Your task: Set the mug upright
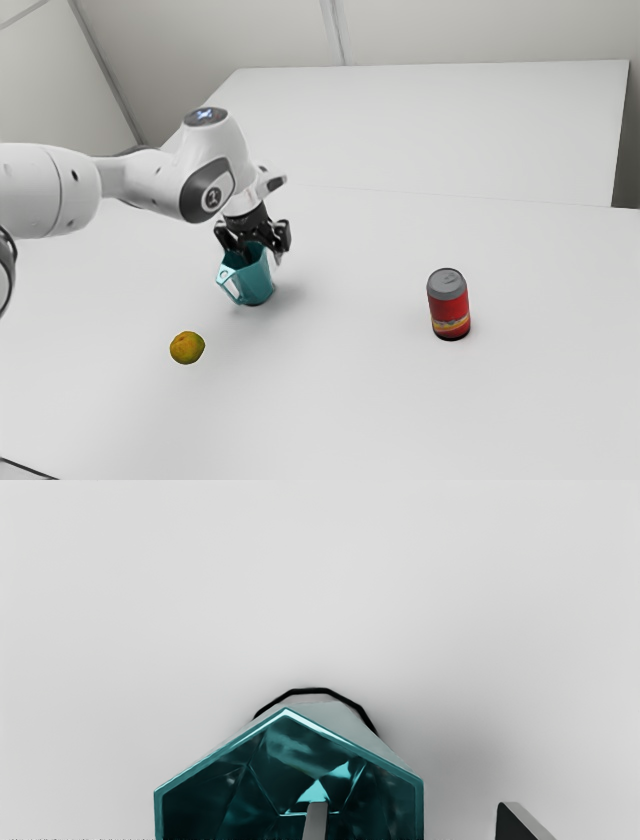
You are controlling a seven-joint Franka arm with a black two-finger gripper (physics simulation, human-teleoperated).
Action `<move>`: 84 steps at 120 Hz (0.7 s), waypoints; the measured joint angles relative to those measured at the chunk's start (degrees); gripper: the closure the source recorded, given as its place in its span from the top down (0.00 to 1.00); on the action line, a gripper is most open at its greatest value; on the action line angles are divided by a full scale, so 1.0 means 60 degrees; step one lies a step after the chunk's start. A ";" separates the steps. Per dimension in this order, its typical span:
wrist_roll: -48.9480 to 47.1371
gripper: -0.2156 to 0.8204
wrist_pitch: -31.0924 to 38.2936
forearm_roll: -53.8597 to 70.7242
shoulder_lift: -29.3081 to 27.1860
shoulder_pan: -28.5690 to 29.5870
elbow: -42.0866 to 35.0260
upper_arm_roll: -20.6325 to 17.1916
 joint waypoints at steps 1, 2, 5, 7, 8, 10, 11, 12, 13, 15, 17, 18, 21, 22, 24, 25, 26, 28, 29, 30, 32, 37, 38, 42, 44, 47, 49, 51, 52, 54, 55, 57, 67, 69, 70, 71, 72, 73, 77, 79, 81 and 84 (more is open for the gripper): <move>-0.0009 0.53 -0.0001 0.0000 -0.0017 -0.0001 0.0000 0.0000; -0.0018 0.54 -0.0002 0.0000 -0.0038 0.0000 0.0000 -0.0002; -0.0045 0.57 -0.0005 0.0000 -0.0098 0.0001 0.0000 -0.0006; -0.0062 0.58 -0.0011 0.0000 -0.0147 0.0000 0.0000 -0.0008; -0.0070 0.59 -0.0018 0.0000 -0.0173 0.0001 0.0000 -0.0011; -0.0086 0.61 -0.0039 0.0000 -0.0233 0.0008 0.0000 -0.0031; -0.0093 0.61 -0.0051 0.0000 -0.0263 0.0010 0.0000 -0.0043; -0.0101 0.62 -0.0062 0.0000 -0.0293 0.0011 0.0000 -0.0055; -0.0108 0.63 -0.0076 0.0000 -0.0327 0.0006 0.0000 -0.0066; -0.0122 0.64 -0.0107 0.0000 -0.0386 -0.0014 0.0001 -0.0083; -0.0135 0.65 -0.0150 -0.0002 -0.0454 -0.0037 0.0004 -0.0096; -0.0141 0.66 -0.0172 -0.0003 -0.0489 -0.0048 0.0008 -0.0101; -0.0161 0.67 -0.0247 -0.0010 -0.0626 -0.0073 0.0016 -0.0112; -0.0168 0.68 -0.0272 -0.0014 -0.0670 -0.0079 0.0018 -0.0115; -0.0181 0.69 -0.0319 -0.0026 -0.0760 -0.0089 0.0021 -0.0119; -0.0188 0.69 -0.0342 -0.0033 -0.0811 -0.0096 0.0022 -0.0120; -0.0194 0.69 -0.0363 -0.0039 -0.0855 -0.0109 0.0028 -0.0122; -0.0206 0.70 -0.0403 -0.0051 -0.0928 -0.0145 0.0038 -0.0124; -0.0212 0.70 -0.0422 -0.0056 -0.0961 -0.0166 0.0043 -0.0125; -0.0217 0.71 -0.0441 -0.0061 -0.0992 -0.0189 0.0048 -0.0124; -0.0228 0.71 -0.0476 -0.0069 -0.1042 -0.0232 0.0055 -0.0122; -0.0250 0.73 -0.0612 -0.0072 -0.1146 -0.0320 0.0123 -0.0103; -0.0253 0.73 -0.0650 -0.0070 -0.1159 -0.0332 0.0158 -0.0101; -0.0241 0.74 -0.0808 -0.0061 -0.1195 -0.0367 0.0312 -0.0091; -0.0222 0.74 -0.0880 -0.0057 -0.1209 -0.0379 0.0368 -0.0084; -0.0182 0.75 -0.0980 -0.0052 -0.1225 -0.0388 0.0447 -0.0074; -0.0153 0.75 -0.1056 -0.0049 -0.1229 -0.0388 0.0514 -0.0070; -0.0126 0.75 -0.1139 -0.0046 -0.1231 -0.0385 0.0592 -0.0067; -0.0112 0.76 -0.1186 -0.0045 -0.1232 -0.0382 0.0637 -0.0065; -0.0085 0.76 -0.1290 -0.0043 -0.1233 -0.0377 0.0748 -0.0063; -0.0072 0.76 -0.1343 -0.0042 -0.1235 -0.0373 0.0800 -0.0062; -0.0047 0.76 -0.1457 -0.0041 -0.1241 -0.0367 0.0913 -0.0061; 0.0065 0.77 -0.2056 -0.0033 -0.1349 -0.0332 0.1420 -0.0063; 0.0085 0.77 -0.2188 -0.0030 -0.1386 -0.0324 0.1527 -0.0070; 0.0095 0.77 -0.2257 -0.0028 -0.1403 -0.0322 0.1585 -0.0072; 0.0104 0.78 -0.2327 -0.0027 -0.1417 -0.0320 0.1646 -0.0074; 0.0114 0.78 -0.2399 -0.0025 -0.1430 -0.0320 0.1708 -0.0076; 0.0123 0.78 -0.2476 -0.0023 -0.1442 -0.0319 0.1777 -0.0079; 0.0160 0.78 -0.2764 -0.0018 -0.1484 -0.0322 0.2000 -0.0089; 0.0178 0.78 -0.2899 -0.0016 -0.1510 -0.0326 0.2089 -0.0093; 0.0195 0.78 -0.3028 -0.0014 -0.1546 -0.0330 0.2157 -0.0095; 0.0221 0.78 -0.3207 -0.0011 -0.1603 -0.0338 0.2227 -0.0097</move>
